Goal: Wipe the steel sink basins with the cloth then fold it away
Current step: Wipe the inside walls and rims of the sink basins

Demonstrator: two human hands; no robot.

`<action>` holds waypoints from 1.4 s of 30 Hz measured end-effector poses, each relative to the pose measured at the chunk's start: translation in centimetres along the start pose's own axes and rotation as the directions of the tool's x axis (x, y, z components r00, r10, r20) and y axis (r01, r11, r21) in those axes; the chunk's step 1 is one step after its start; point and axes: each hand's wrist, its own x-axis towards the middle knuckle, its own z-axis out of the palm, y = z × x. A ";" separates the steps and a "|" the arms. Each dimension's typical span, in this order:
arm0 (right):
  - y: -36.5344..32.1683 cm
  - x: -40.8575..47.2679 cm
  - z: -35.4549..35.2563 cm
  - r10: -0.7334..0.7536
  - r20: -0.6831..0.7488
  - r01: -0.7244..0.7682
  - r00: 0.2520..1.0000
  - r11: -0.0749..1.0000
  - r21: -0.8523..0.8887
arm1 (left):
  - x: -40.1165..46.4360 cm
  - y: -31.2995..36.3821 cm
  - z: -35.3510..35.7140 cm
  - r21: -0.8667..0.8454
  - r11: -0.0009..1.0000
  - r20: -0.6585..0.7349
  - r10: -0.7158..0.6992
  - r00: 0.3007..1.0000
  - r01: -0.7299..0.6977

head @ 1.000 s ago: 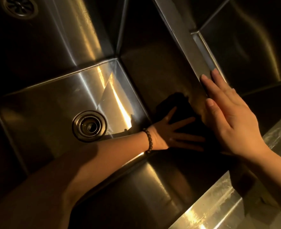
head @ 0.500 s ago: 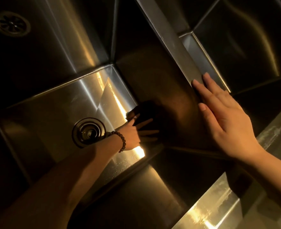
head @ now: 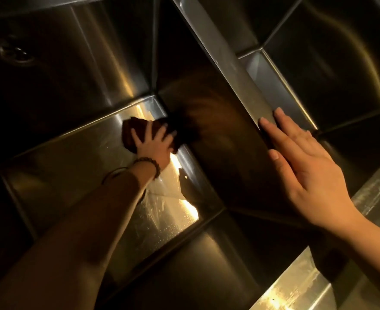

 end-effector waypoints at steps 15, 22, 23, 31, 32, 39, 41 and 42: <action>0.1 0.0 0.1 0.002 -0.010 -0.002 1.000 0.999 -0.043 | -5.6 3.4 2.1 0.098 0.973 0.142 0.195 0.970 -0.210; 0.2 0.1 0.1 0.005 0.018 -0.003 1.000 0.997 -0.079 | -10.8 3.4 3.8 0.178 0.685 0.368 0.619 0.694 -0.706; 0.2 0.1 0.0 0.000 0.018 0.002 1.000 0.997 -0.076 | -9.6 3.1 3.4 0.181 0.742 0.358 0.562 0.746 -0.646; 0.1 0.1 -0.1 -0.009 0.018 0.010 1.000 0.998 -0.056 | -10.0 4.4 3.9 0.076 0.961 0.218 0.245 0.945 -0.267; 0.0 0.1 -0.1 -0.015 0.022 0.016 1.000 0.998 -0.056 | -11.8 4.6 4.6 0.094 0.925 0.249 0.337 0.908 -0.369; -0.8 0.1 -0.2 -0.127 0.006 0.126 0.992 0.974 -0.187 | -14.4 3.8 2.3 0.031 0.882 0.365 0.429 0.826 -0.471; -2.6 0.8 0.5 -0.281 0.052 0.286 0.958 0.943 -0.172 | -14.4 3.3 0.5 -0.053 0.945 0.320 0.322 0.891 -0.323; -3.8 1.4 1.5 -0.343 0.100 0.353 0.934 0.928 -0.118 | -14.3 3.0 -0.2 -0.147 0.966 0.272 0.248 0.930 -0.215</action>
